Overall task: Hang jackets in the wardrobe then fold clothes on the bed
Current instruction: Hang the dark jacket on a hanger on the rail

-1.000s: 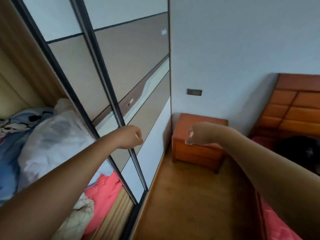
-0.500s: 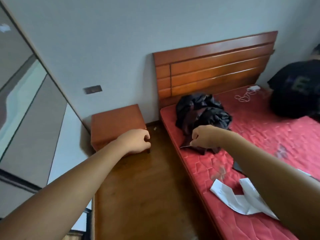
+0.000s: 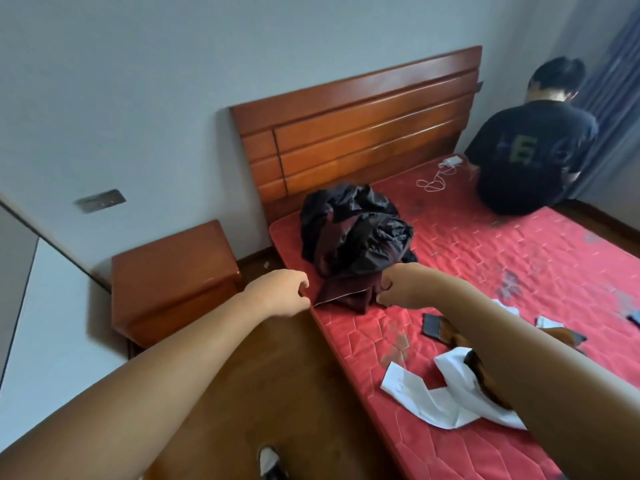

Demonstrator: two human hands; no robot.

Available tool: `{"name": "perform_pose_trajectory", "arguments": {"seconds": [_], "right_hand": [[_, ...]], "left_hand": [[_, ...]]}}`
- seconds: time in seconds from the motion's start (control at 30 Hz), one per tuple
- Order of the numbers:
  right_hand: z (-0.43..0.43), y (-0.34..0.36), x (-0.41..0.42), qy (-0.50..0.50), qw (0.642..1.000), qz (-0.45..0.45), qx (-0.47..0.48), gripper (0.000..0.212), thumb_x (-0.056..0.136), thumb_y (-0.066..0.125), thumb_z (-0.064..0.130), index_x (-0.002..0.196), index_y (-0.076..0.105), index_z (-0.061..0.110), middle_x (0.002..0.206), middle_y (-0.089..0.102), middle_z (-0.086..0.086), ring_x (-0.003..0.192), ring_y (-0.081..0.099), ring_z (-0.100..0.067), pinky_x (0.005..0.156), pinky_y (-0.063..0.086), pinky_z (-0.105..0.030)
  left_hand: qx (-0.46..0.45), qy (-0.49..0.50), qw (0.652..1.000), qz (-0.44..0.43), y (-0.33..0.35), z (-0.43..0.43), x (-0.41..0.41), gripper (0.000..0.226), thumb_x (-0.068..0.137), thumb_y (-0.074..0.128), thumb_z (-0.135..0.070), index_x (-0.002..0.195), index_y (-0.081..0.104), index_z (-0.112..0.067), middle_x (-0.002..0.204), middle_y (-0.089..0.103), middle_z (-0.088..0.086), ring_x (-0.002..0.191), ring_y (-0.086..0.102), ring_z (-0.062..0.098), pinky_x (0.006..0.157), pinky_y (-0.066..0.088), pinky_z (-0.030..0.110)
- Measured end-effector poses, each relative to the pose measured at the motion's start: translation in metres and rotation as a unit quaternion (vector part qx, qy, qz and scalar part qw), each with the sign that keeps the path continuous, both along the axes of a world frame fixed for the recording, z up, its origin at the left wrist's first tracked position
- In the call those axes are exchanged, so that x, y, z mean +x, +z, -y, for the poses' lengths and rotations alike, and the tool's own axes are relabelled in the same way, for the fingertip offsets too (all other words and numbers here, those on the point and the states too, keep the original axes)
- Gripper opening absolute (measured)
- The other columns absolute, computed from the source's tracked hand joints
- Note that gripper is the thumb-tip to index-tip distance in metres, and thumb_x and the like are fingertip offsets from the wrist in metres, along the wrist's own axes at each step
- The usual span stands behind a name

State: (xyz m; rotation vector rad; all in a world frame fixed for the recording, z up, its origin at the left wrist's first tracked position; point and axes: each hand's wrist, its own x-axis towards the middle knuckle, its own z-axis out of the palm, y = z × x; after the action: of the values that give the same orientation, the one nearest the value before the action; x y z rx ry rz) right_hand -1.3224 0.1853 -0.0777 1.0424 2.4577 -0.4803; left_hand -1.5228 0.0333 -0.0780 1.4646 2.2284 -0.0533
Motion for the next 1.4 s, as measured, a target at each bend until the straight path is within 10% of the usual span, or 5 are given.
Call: {"name": "perform_pose_trajectory", "arguments": {"seconds": [0.63, 0.93, 1.4], "right_hand": [[-0.176, -0.077, -0.178, -0.132, 0.99, 0.041, 0.001, 0.041, 0.093, 0.056, 0.046, 0.123, 0.062, 0.018, 0.127, 0.064, -0.006, 0.117, 0.059, -0.033, 0.095, 0.052, -0.042], [-0.312, -0.15, -0.18, -0.156, 0.988, 0.01, 0.016, 0.034, 0.1, 0.049, 0.048, 0.076, 0.045, 0.024, 0.088, 0.057, -0.003, 0.091, 0.062, -0.032, 0.079, 0.054, -0.041], [-0.545, -0.384, -0.19, -0.184, 0.977, 0.049, 0.098, 0.032, 0.098, 0.052, 0.016, 0.13, 0.051, 0.015, 0.125, 0.051, -0.014, 0.117, 0.051, -0.039, 0.072, 0.043, -0.045]], "left_hand": [[-0.041, -0.105, 0.993, 0.019, -0.089, -0.22, -0.209, 0.05, 0.094, 0.055, -0.043, 0.141, 0.049, -0.029, 0.132, 0.054, -0.001, 0.115, 0.059, 0.024, 0.091, 0.052, 0.042], [-0.044, -0.107, 0.993, 0.01, -0.158, -0.356, -0.205, 0.044, 0.094, 0.055, -0.041, 0.134, 0.05, -0.023, 0.129, 0.052, 0.004, 0.113, 0.06, 0.031, 0.079, 0.047, 0.039], [-0.068, -0.059, 0.995, -0.047, -0.368, -0.574, -0.199, 0.062, 0.097, 0.059, -0.038, 0.149, 0.032, -0.019, 0.148, 0.036, 0.01, 0.134, 0.039, 0.033, 0.095, 0.044, 0.044]]}}
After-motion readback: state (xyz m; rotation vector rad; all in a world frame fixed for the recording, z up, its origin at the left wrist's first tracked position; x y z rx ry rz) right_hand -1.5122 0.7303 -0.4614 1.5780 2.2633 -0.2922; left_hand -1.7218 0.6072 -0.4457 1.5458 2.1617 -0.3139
